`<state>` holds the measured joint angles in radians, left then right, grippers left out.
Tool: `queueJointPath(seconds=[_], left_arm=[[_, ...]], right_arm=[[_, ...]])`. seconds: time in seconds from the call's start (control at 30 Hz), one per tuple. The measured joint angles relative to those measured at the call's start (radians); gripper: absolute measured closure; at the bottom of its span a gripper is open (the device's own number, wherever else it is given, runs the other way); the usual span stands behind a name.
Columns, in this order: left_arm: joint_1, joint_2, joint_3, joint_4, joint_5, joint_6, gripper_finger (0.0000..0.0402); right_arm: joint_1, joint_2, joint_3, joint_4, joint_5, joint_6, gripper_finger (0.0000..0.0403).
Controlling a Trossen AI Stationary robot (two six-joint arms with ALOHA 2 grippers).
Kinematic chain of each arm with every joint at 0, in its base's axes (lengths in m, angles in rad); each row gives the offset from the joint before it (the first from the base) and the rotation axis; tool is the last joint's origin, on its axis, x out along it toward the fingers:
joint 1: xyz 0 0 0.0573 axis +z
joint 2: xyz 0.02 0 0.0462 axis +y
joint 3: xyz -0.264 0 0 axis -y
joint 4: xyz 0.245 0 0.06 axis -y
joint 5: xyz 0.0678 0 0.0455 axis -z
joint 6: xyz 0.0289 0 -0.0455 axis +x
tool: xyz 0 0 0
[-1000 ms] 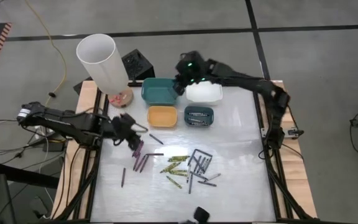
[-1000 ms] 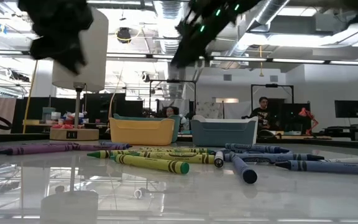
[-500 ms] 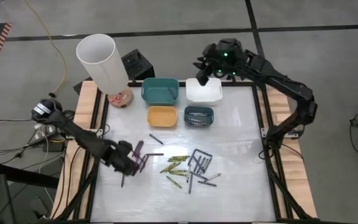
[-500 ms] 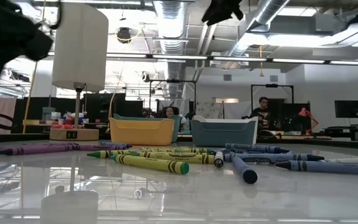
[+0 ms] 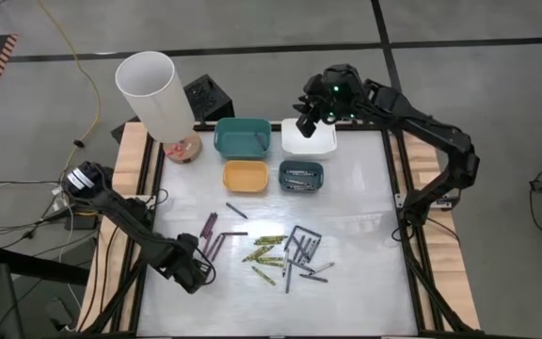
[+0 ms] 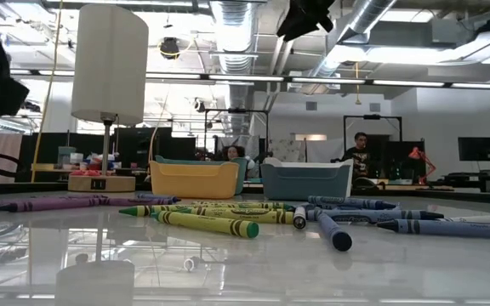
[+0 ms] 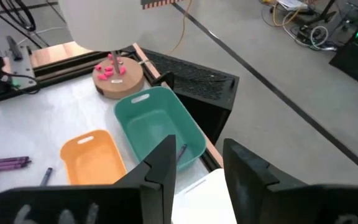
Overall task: Sort crayons
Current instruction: Put the violet crayon into the green bin
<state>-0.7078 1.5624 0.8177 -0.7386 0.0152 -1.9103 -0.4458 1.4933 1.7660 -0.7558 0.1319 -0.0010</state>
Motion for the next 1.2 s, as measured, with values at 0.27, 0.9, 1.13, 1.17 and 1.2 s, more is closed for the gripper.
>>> queueJointPath(seconds=[0.27,0.9,1.13,1.17,1.2], left_arm=[[0.001,0.053,0.006,0.014,0.032,0.044,0.0308],[0.013,-0.256,-0.002,0.018,-0.497,0.002,0.0398],[0.061,-0.462,-0.002,0.051,-1.010,0.187,0.0399],[0.071,-0.487,-0.002,0.071,-1.066,0.244,0.0399],[0.085,-0.510,-0.001,0.099,-1.117,0.317,0.0399]], right_arm=[[0.035,0.000,0.000,0.001,-0.002,0.000,0.0275],[0.140,-0.007,0.037,0.000,-0.002,0.003,0.0275],[0.198,-0.023,0.038,0.022,-0.091,0.041,0.0275],[0.207,-0.023,0.038,0.026,-0.114,0.056,0.0275],[0.215,-0.023,0.038,0.028,-0.138,0.071,0.0275]])
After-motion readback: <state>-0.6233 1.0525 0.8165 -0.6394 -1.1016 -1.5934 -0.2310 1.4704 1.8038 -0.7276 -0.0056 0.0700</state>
